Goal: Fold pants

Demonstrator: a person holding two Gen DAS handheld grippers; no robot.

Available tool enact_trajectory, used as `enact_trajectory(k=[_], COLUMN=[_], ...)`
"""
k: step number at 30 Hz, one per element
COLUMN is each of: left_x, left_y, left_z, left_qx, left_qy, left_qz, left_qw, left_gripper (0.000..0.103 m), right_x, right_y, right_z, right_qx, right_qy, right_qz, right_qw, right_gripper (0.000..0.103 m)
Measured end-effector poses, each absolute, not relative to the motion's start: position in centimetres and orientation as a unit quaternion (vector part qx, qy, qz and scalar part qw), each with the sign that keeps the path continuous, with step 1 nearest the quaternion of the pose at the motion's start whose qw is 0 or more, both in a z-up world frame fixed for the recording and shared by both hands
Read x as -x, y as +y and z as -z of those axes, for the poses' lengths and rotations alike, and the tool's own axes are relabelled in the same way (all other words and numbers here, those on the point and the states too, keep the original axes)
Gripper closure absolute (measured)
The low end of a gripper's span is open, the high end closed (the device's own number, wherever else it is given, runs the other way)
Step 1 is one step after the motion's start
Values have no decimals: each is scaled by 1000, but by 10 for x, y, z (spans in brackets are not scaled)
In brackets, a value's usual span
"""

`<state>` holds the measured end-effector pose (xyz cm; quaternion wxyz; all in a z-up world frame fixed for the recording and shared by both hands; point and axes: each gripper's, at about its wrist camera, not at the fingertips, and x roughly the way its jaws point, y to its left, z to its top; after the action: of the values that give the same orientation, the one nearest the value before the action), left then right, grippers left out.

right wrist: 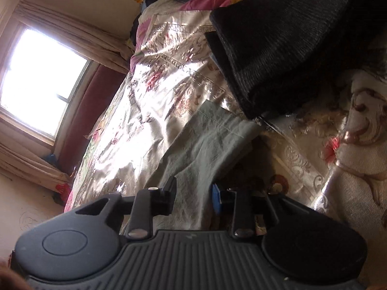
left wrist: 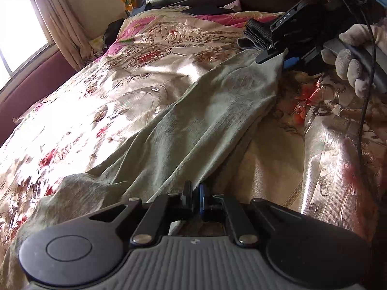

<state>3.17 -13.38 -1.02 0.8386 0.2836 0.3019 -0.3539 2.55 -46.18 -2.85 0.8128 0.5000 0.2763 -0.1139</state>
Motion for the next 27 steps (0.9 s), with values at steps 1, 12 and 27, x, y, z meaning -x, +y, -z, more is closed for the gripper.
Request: enact_trajectory(k=[1, 12, 27], left_x=[-30, -46, -48], left_y=[-133, -132, -113], left_z=[9, -4, -2], left_qx=[-284, -233, -186], left_qy=[301, 284, 333], left_qz=[354, 347, 383], left_qw=[838, 863, 841], left_gripper=[81, 80, 72], right_x=[-26, -35, -23], right_y=[-463, -471, -471], right_z=[31, 32, 30], right_qx=[-508, -551, -483], right_qy=[268, 202, 277], right_qz=[115, 76, 121], right_qw=[811, 806, 822], right_gripper=[69, 99, 94])
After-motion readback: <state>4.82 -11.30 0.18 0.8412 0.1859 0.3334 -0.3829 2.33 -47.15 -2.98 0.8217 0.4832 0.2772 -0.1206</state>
